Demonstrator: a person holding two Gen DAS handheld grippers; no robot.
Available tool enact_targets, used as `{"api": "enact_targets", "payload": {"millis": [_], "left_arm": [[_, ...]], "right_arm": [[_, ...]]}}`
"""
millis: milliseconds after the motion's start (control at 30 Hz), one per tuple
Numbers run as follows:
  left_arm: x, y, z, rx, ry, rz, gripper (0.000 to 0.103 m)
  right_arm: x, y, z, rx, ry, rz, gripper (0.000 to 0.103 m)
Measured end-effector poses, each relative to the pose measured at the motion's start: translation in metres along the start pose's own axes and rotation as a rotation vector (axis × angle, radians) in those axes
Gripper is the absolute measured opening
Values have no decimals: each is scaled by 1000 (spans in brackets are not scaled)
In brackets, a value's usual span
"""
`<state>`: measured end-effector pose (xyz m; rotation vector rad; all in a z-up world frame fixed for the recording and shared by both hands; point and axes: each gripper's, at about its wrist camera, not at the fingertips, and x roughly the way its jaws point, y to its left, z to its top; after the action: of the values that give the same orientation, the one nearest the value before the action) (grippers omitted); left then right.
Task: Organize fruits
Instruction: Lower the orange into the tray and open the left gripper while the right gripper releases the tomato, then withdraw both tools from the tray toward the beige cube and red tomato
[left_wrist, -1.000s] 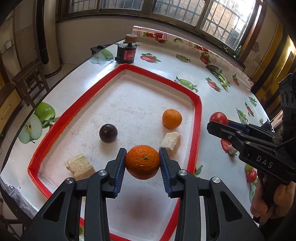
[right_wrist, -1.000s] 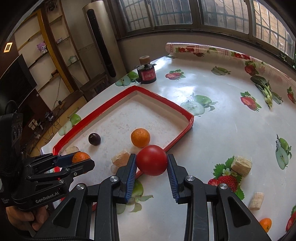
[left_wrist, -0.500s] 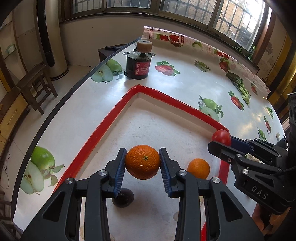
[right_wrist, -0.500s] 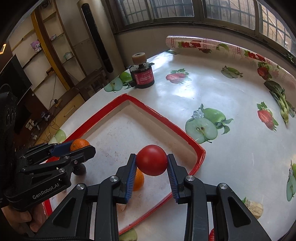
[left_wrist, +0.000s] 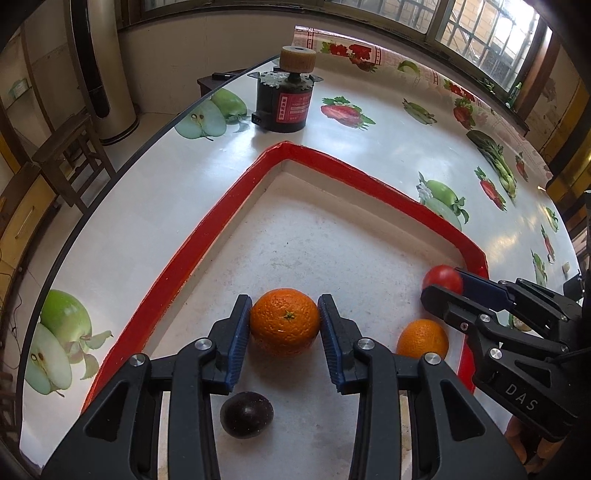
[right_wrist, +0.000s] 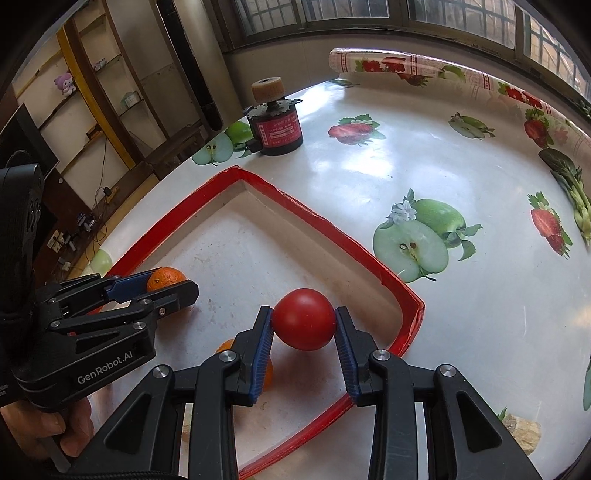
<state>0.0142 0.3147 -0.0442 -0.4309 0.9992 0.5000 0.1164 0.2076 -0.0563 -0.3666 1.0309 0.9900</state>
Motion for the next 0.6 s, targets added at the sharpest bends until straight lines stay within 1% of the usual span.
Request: {"api": "enact_targets", "payload": {"millis": [67,100,133,167,400,600], "left_arm": [[-4,0,-1,3,-10,21,43],[-6,1,-1,-1,-16,24,48],[-9,2,-2,-8,-22,19,50],[-12,4,-3,-14,-25,13,50],[-29,2,-13,-16,-43,-3,50],[-42,-4,-24,-5,-55,-13,50]], "right_arm": [[-2,-2,0,9,-9,-4,41],[-4,-2,0,11,-15,-9,46],[-7,-2,-1,12,-22,-15,51],[-10,-2,-1,13,-30,-17,52],[-36,0,-8,8,-67,-8,52],[-55,2,-23,12,-80,-6,52]]}}
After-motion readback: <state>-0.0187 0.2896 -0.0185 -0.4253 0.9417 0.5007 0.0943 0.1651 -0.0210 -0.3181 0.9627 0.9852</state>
